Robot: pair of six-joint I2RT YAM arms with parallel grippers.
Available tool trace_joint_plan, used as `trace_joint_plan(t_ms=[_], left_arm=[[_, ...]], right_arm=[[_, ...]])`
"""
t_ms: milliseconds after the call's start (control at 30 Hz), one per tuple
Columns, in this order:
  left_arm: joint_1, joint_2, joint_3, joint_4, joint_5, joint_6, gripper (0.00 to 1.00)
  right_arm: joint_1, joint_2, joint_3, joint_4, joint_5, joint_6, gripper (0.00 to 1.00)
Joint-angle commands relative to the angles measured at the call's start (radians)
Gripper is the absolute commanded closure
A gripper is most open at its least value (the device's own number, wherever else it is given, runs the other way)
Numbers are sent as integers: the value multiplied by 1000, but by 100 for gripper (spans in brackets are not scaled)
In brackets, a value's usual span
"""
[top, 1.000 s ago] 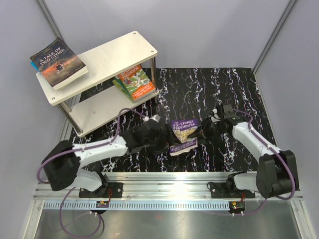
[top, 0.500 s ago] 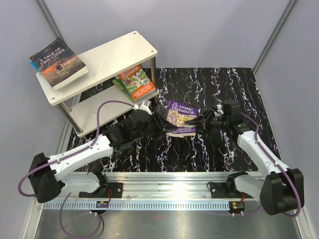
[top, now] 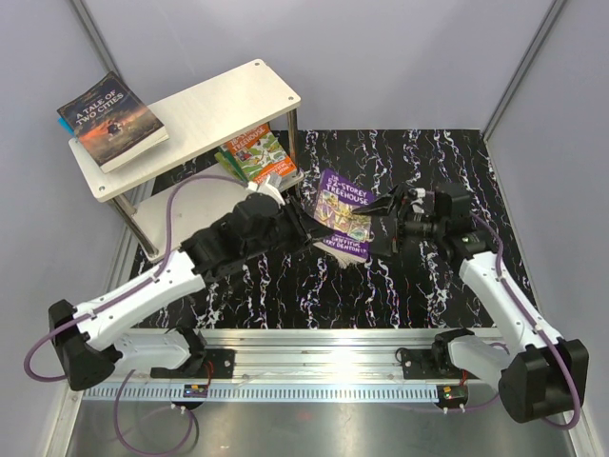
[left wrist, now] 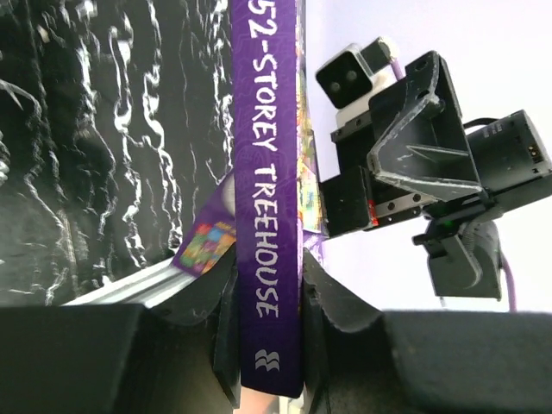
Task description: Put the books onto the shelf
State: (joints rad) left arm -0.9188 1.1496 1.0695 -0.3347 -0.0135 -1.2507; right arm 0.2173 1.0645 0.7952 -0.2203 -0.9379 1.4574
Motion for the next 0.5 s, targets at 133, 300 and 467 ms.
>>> trace_joint_plan(t_ms=[133,300,467], left_arm=[[115,1,507,-279,-143,316,100],[254,25,780,-322,-151,448,100],[496,10,871,-290,-119,474,100]], right_arm=[[5,-70,203,-195,21,-141,0],[5,-87,148,-114,-9,-92,0],[5,-98,130,-122,-16,-106,0]])
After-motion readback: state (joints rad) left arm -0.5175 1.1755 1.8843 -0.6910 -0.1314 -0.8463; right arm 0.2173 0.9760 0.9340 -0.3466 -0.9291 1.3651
